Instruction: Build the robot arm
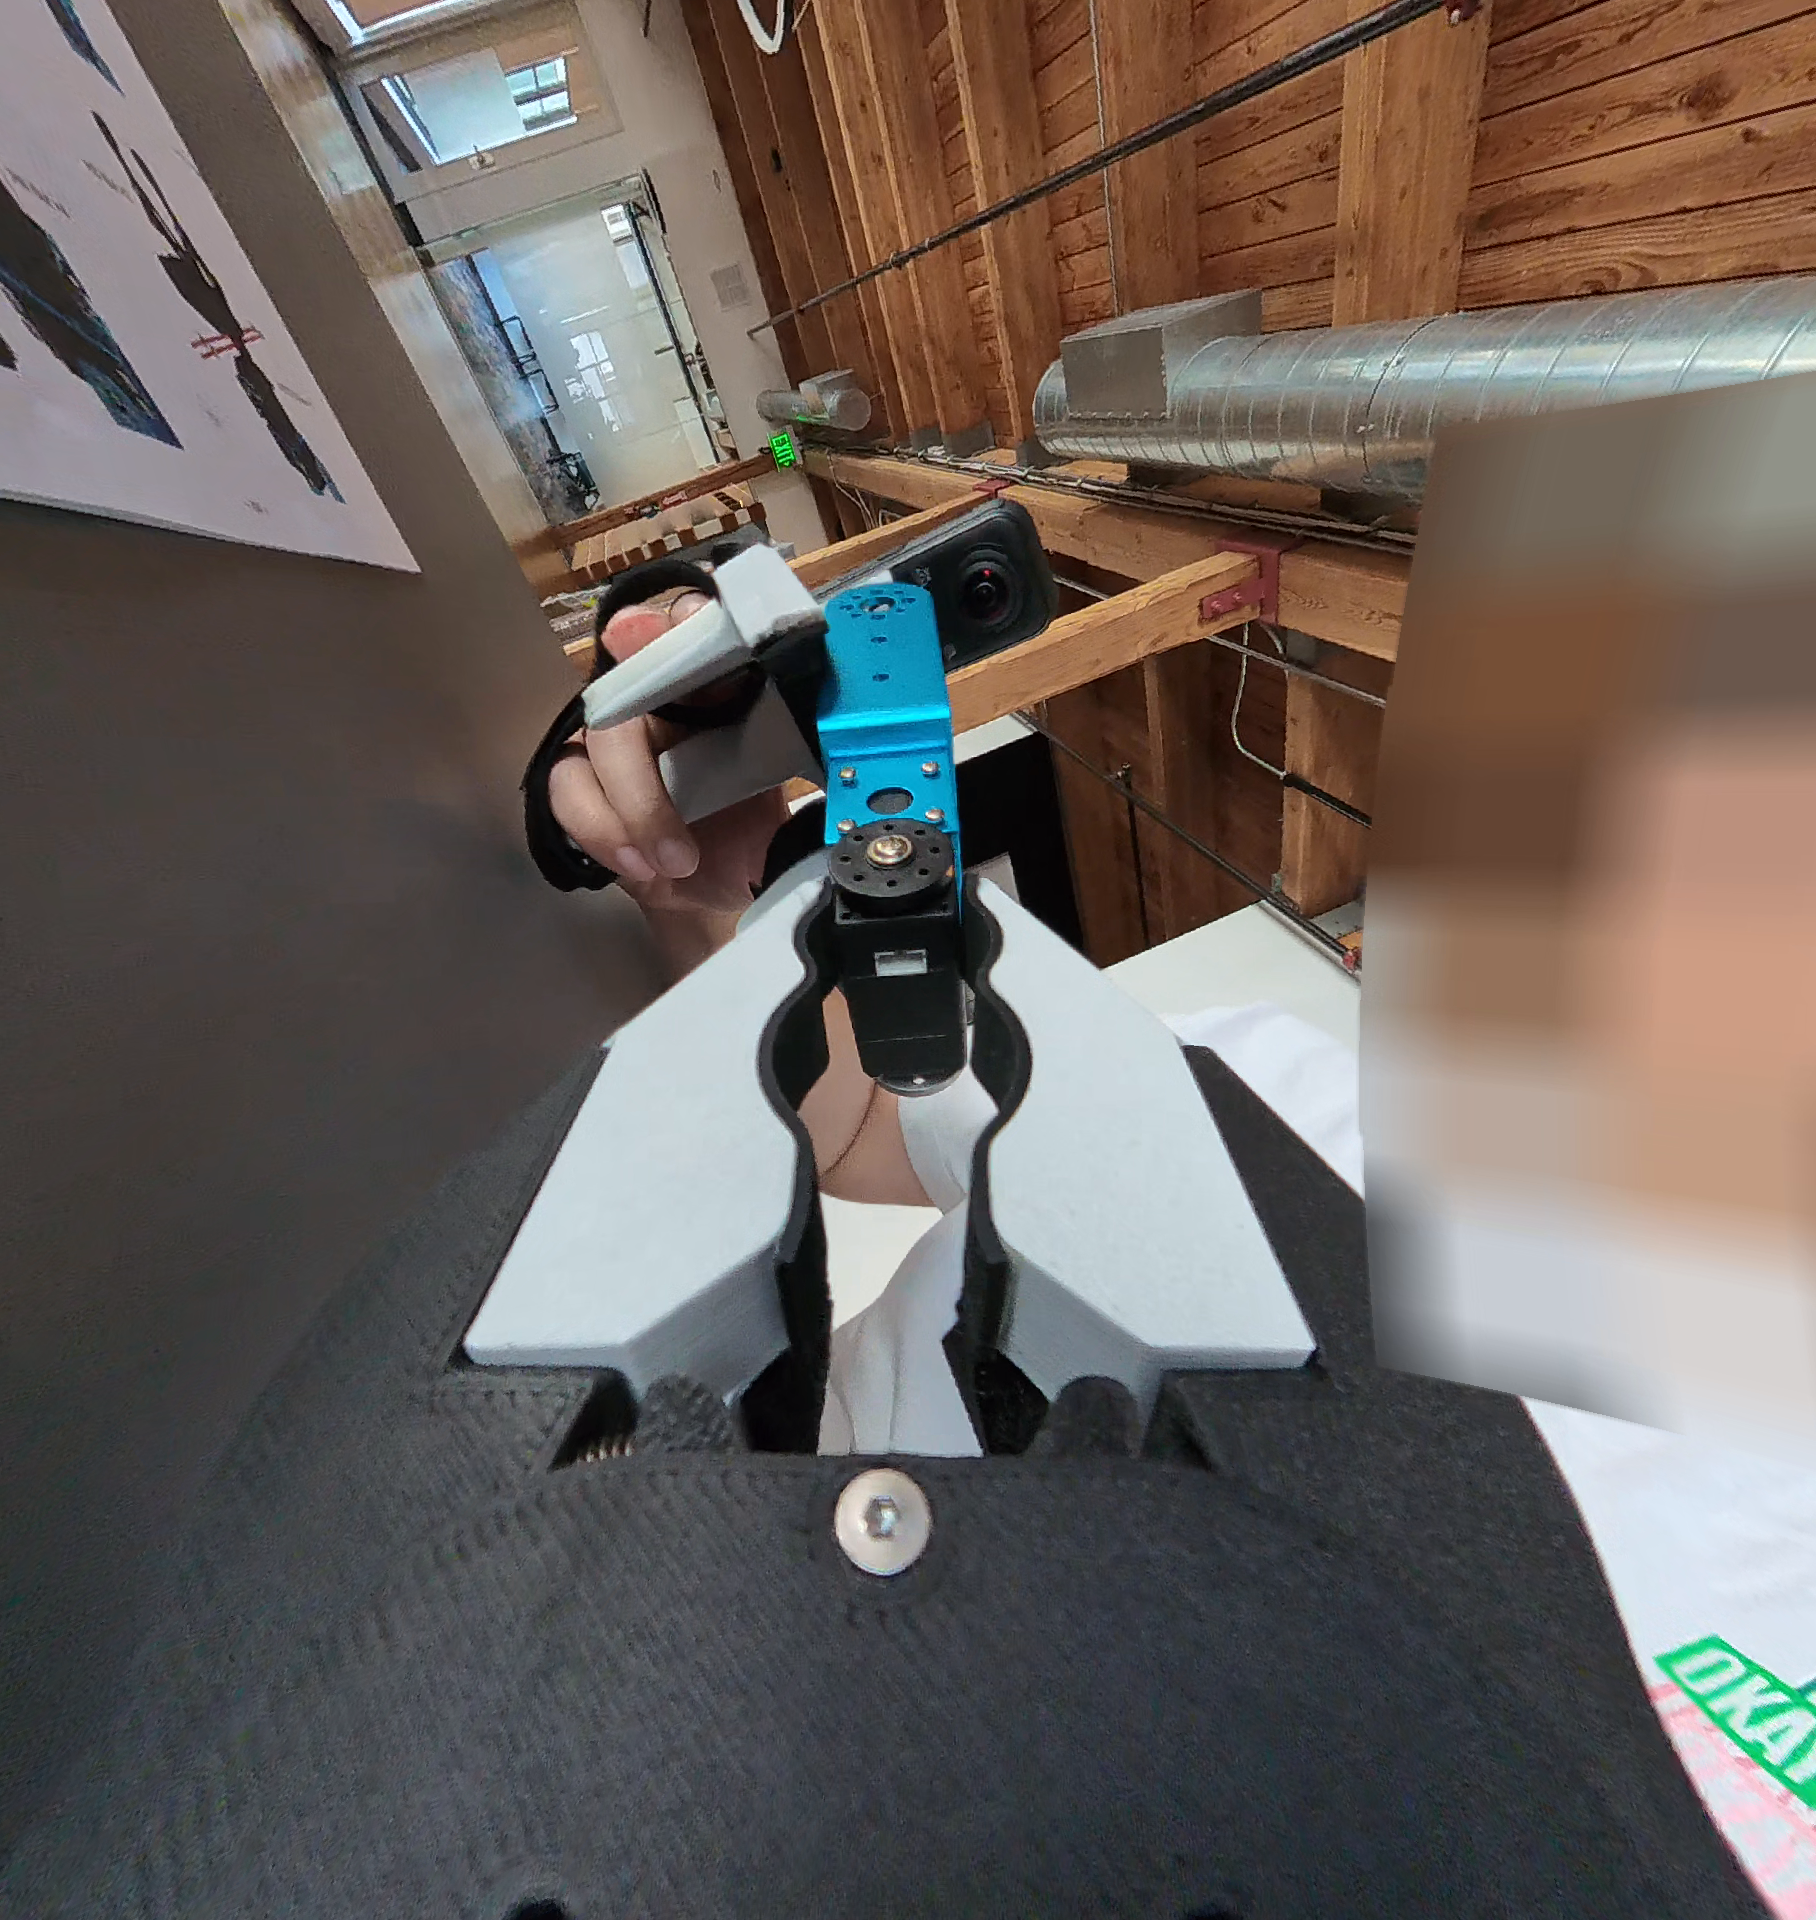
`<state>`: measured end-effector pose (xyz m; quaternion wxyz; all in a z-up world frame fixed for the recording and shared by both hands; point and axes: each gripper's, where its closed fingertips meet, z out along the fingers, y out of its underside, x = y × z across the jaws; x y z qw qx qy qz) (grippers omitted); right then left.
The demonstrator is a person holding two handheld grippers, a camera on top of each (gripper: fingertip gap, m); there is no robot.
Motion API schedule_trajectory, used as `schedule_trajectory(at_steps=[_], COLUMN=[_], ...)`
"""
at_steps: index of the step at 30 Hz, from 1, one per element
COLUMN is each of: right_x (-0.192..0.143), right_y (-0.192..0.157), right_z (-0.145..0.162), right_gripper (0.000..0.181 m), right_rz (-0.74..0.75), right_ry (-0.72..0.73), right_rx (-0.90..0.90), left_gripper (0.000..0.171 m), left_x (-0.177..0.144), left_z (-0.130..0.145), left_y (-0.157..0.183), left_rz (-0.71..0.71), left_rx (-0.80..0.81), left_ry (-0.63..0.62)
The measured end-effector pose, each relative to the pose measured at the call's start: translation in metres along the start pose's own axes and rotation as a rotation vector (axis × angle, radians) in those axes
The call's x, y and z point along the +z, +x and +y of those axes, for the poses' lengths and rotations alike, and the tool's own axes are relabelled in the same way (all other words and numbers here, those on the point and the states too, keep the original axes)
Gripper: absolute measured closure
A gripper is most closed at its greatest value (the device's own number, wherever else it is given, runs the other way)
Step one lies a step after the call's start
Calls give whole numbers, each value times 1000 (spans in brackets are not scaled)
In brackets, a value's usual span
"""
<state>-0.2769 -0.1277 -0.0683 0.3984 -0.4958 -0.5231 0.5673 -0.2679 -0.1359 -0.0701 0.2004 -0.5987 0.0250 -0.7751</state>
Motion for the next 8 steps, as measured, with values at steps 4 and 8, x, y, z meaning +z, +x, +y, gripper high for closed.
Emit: schedule_trajectory(at_steps=[4,8], right_x=[1,-4], right_y=[-2,-4], right_z=[1,-10], right_gripper=[104,101], right_rz=[1,6], right_ry=[-5,47], right_rx=[-32,-66], left_gripper=[150,150], left_x=[-2,-4], left_z=[4,6], left_y=[1,7], left_rz=[2,55], left_rx=[-13,-65], left_ry=[-30,-38])
